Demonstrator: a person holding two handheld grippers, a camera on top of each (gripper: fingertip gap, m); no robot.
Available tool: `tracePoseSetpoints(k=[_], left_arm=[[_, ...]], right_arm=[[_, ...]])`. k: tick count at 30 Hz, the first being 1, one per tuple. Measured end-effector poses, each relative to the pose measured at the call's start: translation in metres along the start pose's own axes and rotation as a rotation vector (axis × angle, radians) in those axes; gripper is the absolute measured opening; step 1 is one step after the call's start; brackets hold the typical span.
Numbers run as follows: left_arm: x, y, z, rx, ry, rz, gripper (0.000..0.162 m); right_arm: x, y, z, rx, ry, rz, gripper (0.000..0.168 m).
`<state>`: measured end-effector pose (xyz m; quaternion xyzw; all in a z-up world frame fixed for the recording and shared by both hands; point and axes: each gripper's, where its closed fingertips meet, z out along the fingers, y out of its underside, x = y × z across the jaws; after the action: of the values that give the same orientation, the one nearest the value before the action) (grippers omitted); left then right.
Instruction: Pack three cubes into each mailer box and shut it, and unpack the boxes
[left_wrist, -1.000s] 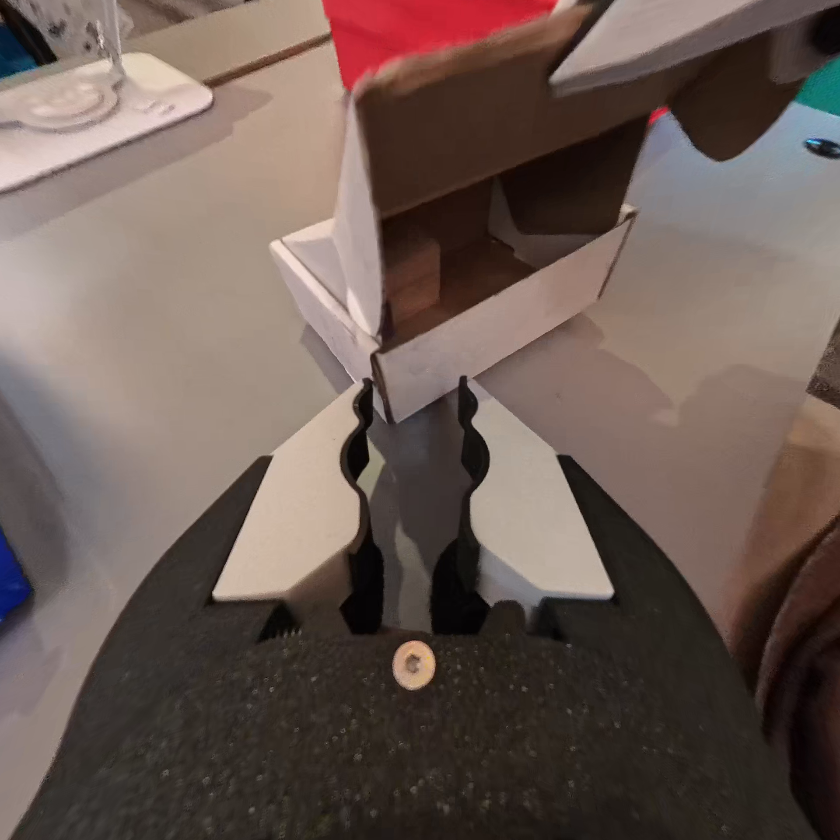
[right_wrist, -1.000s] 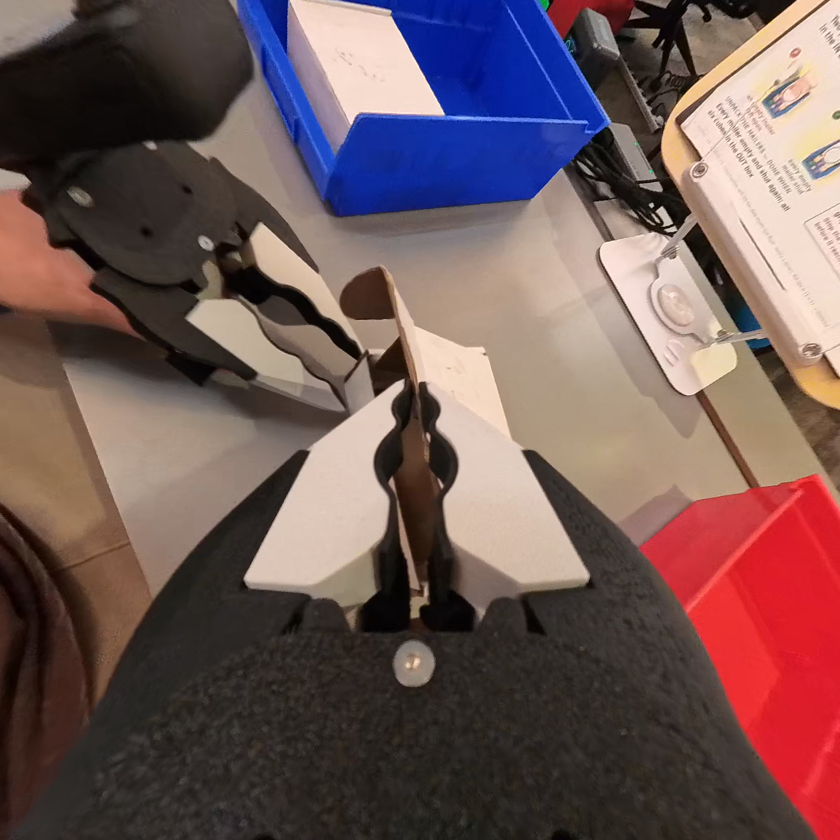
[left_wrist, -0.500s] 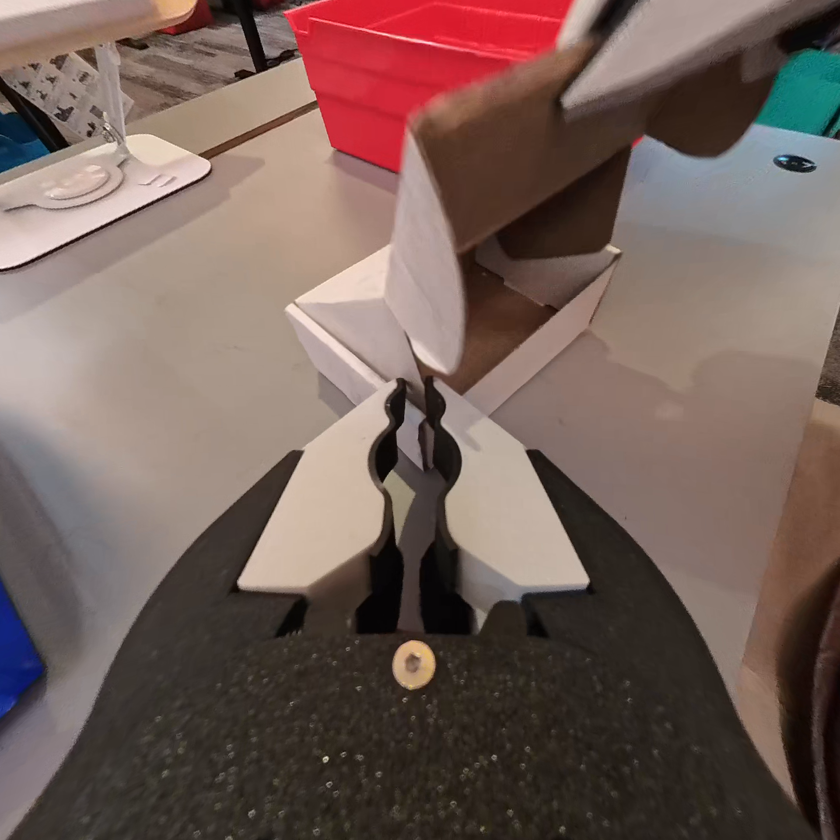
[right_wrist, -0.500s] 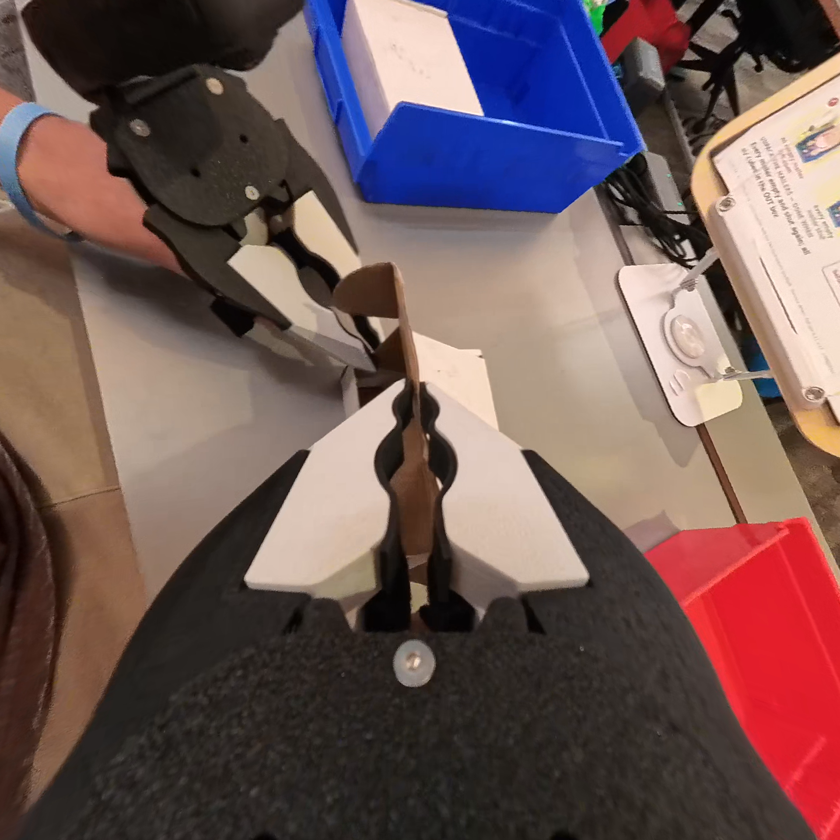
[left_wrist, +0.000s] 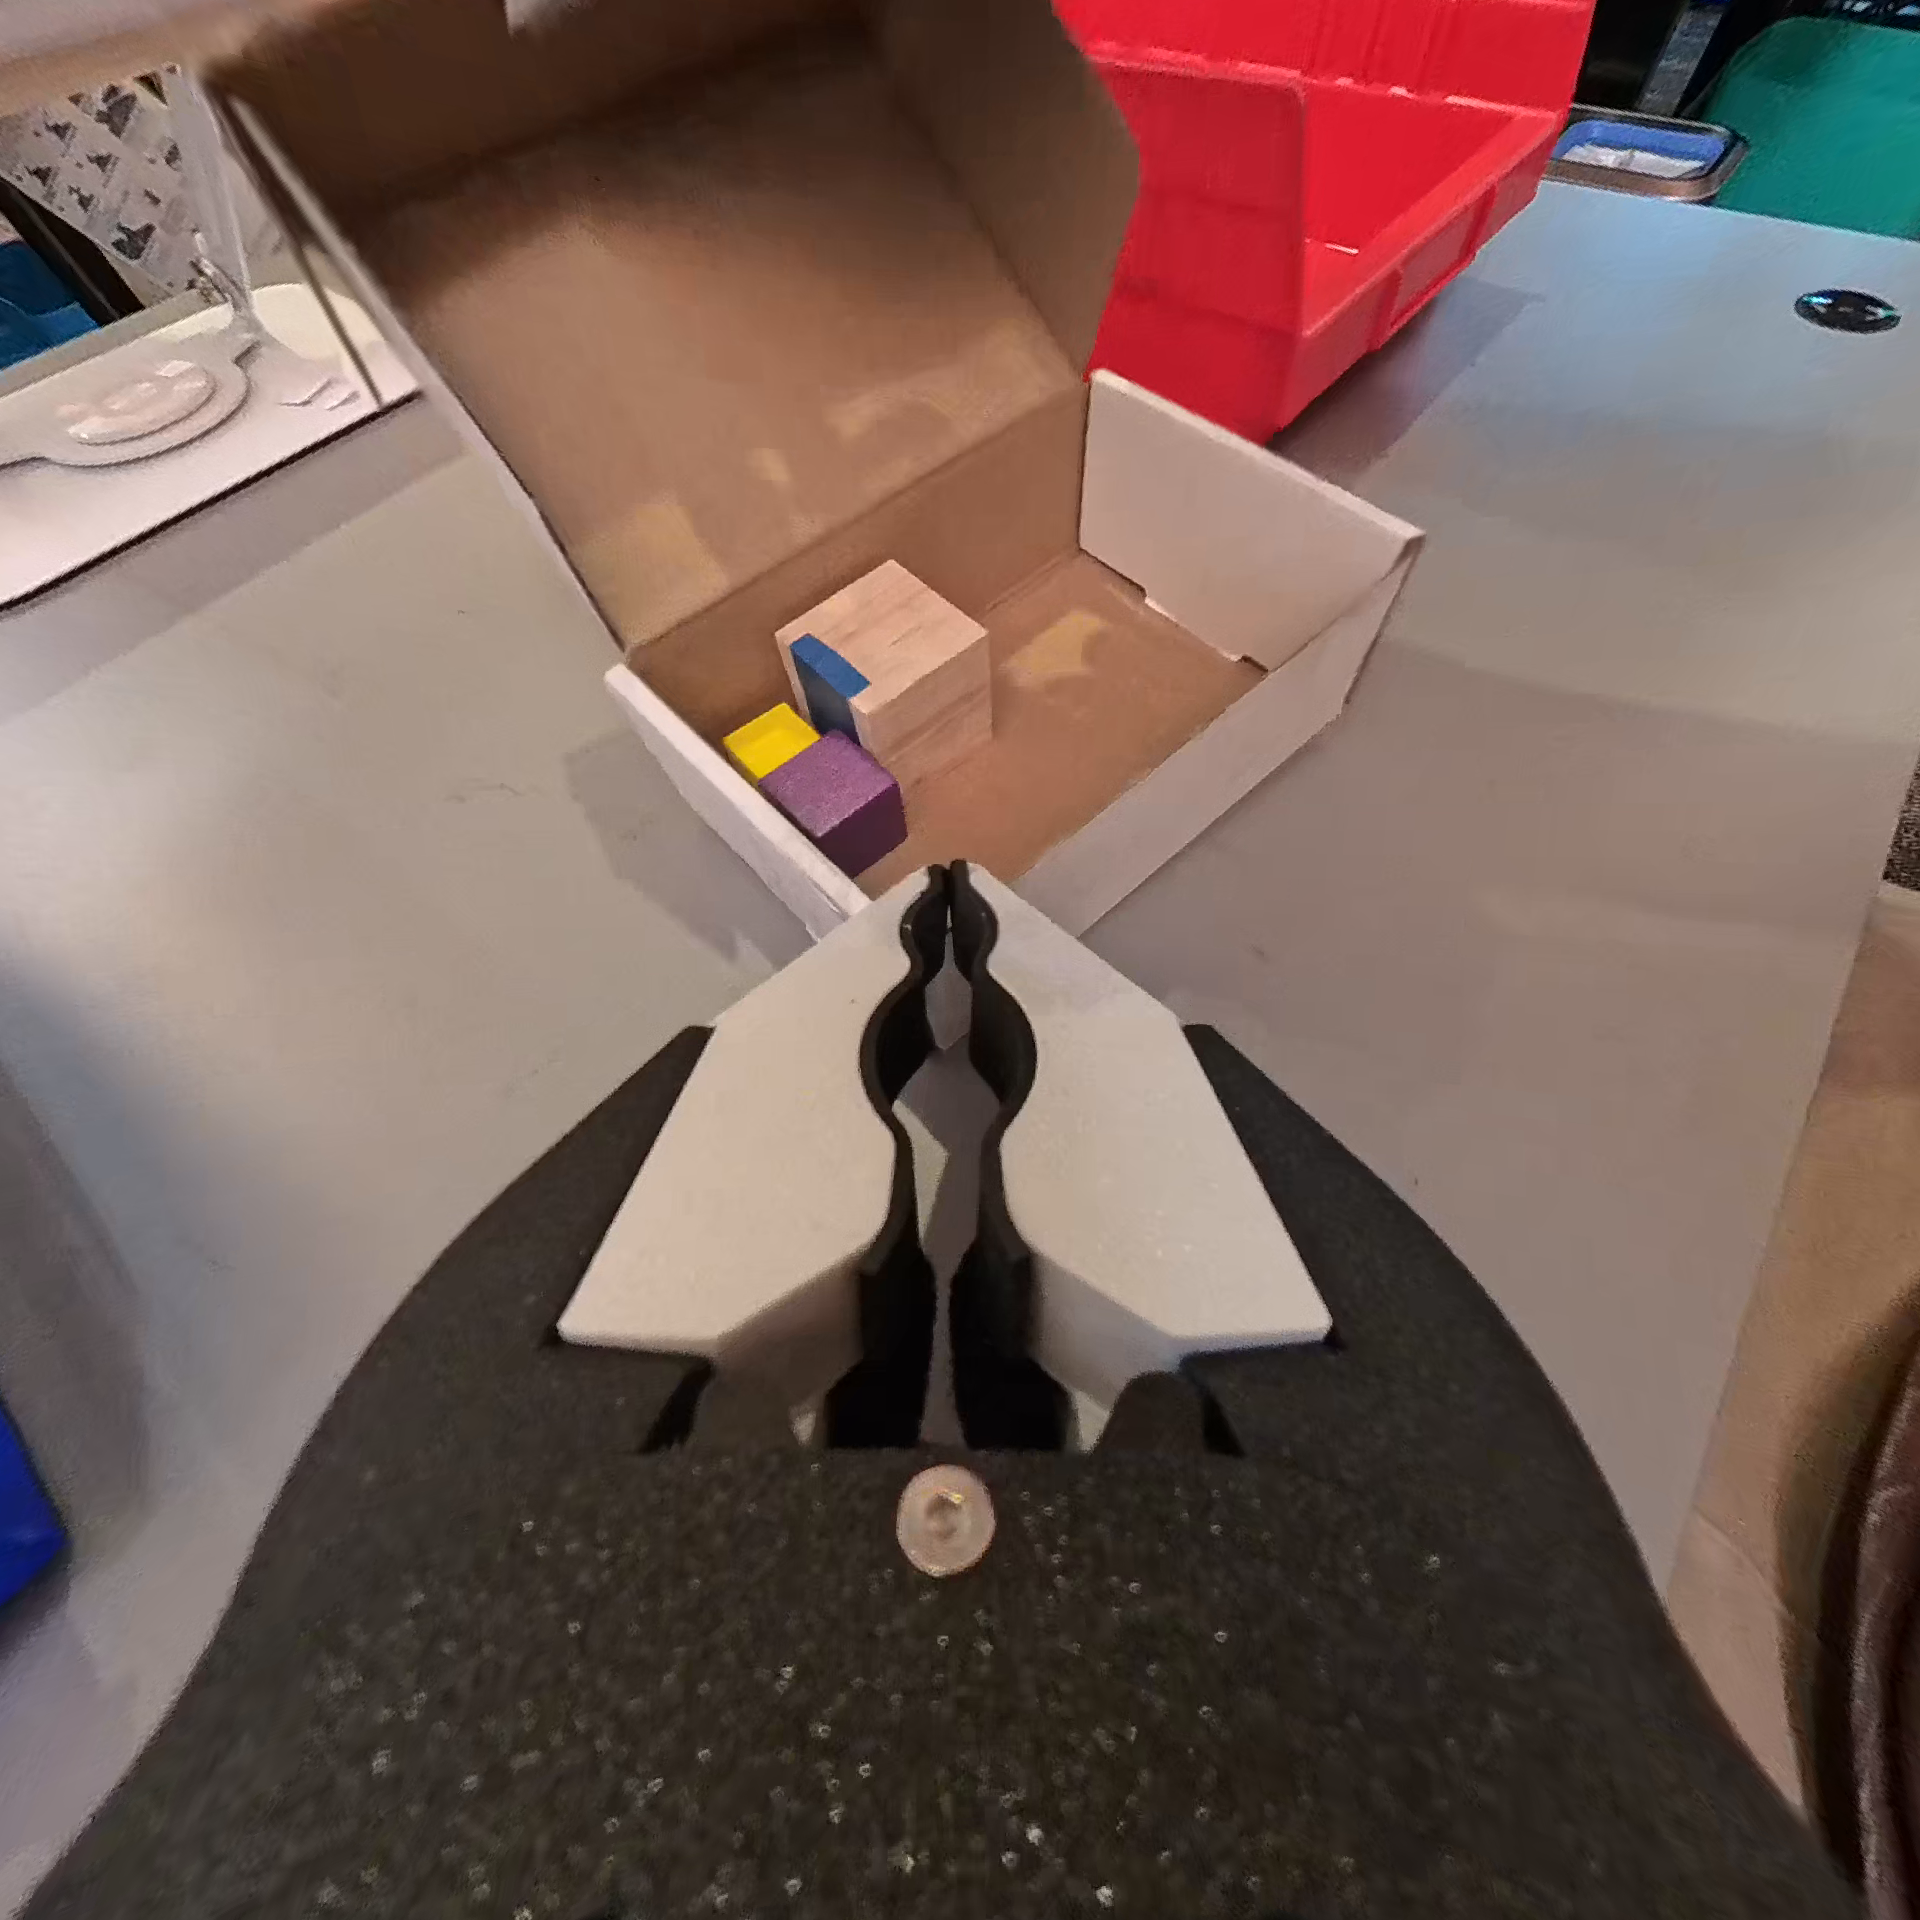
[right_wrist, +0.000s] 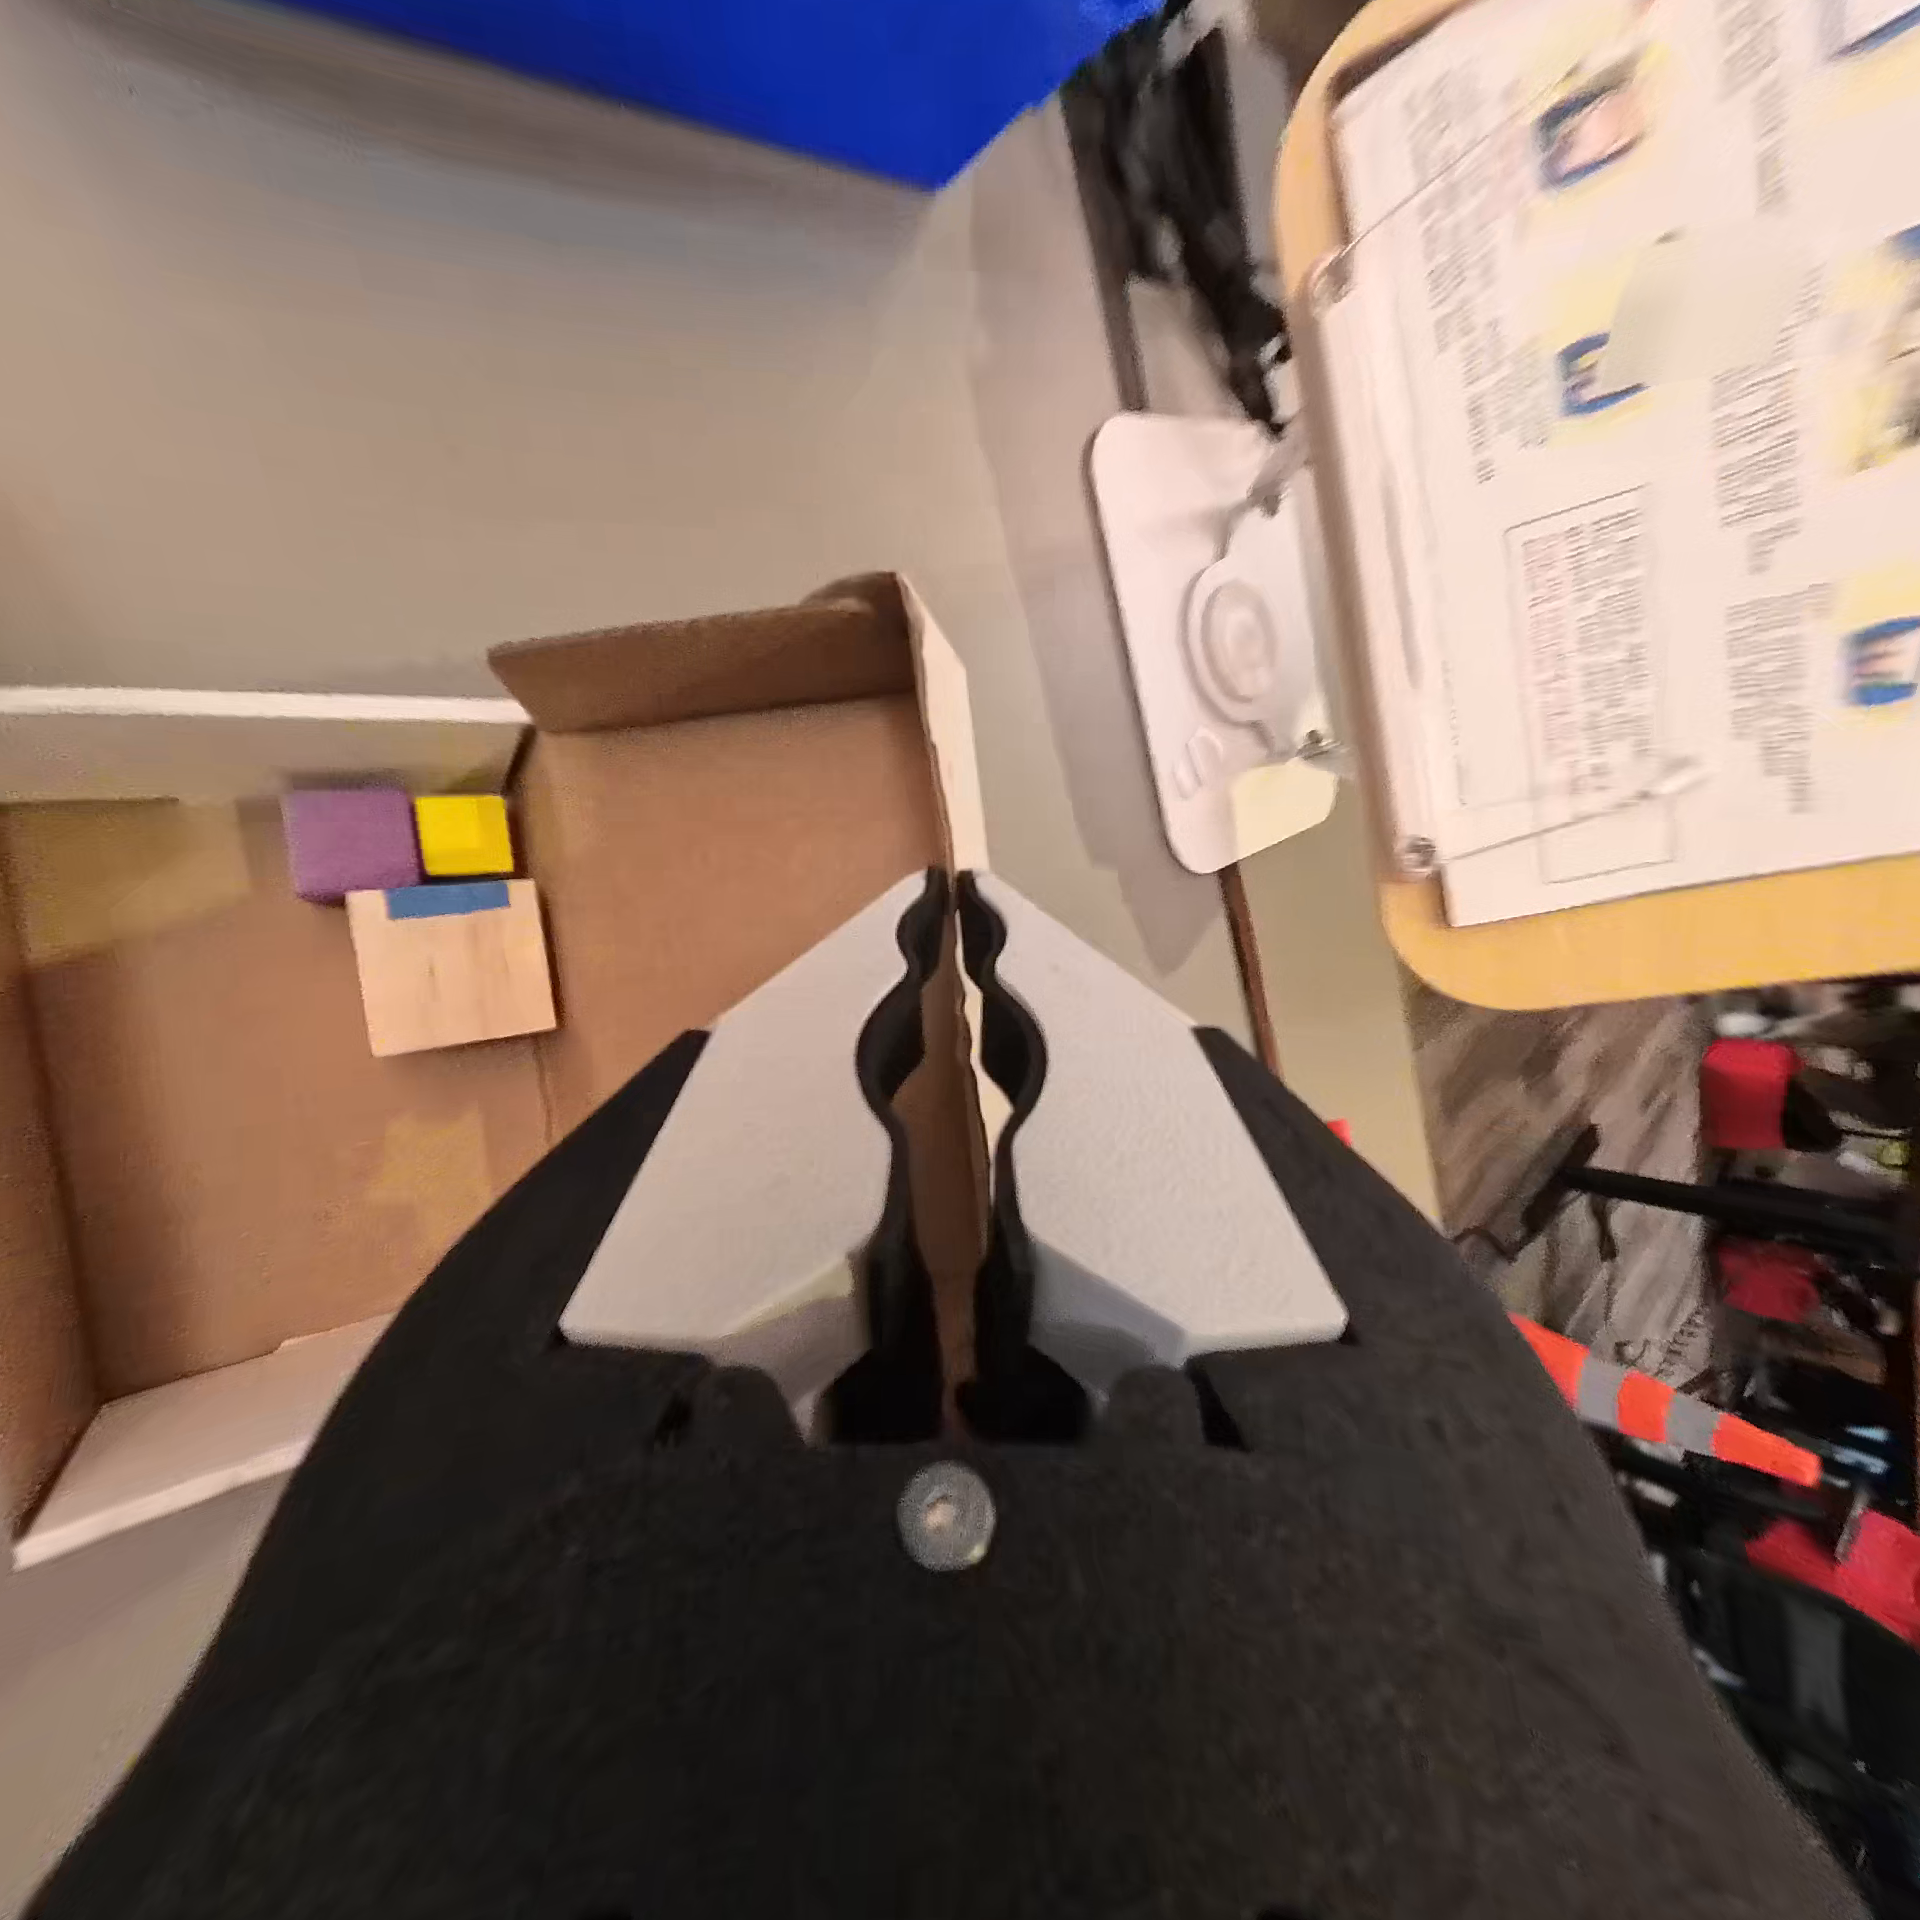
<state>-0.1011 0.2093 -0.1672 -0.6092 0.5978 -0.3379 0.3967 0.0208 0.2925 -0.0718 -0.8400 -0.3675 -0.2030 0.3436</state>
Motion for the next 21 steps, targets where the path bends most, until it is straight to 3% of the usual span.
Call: tracePoseSetpoints(k=[6, 9, 11, 16, 19, 21], left_arm=[[0.007, -0.001, 0.002, -0.002, 0.004, 0.018, 0.000], [0.012, -0.002, 0.003, -0.006, 0.036, 0.014, 0.000], [0.013, -0.001, -0.001, -0.030, 0.050, 0.000, 0.005], [-0.019, 0.000, -0.034, 0.013, 0.028, 0.058, 0.077], [-0.036, 0.008, -0.025, -0.020, 0.025, 0.017, 0.126], [-0.044, 0.015, -0.015, -0.072, 0.034, 0.003, 0.142]], right_arm=[[-0.008, 0.018, 0.072, -0.147, -0.147, 0.077, 0.002], [-0.014, 0.008, 0.090, -0.132, -0.178, 0.044, 0.003], [-0.019, -0.016, 0.092, -0.031, -0.204, 0.023, 0.003], [-0.024, -0.061, 0.088, 0.079, -0.196, -0.128, 0.002], [-0.032, -0.079, 0.085, 0.125, -0.239, -0.162, 0.002], [-0.035, -0.090, 0.083, 0.168, -0.246, -0.196, 0.002]])
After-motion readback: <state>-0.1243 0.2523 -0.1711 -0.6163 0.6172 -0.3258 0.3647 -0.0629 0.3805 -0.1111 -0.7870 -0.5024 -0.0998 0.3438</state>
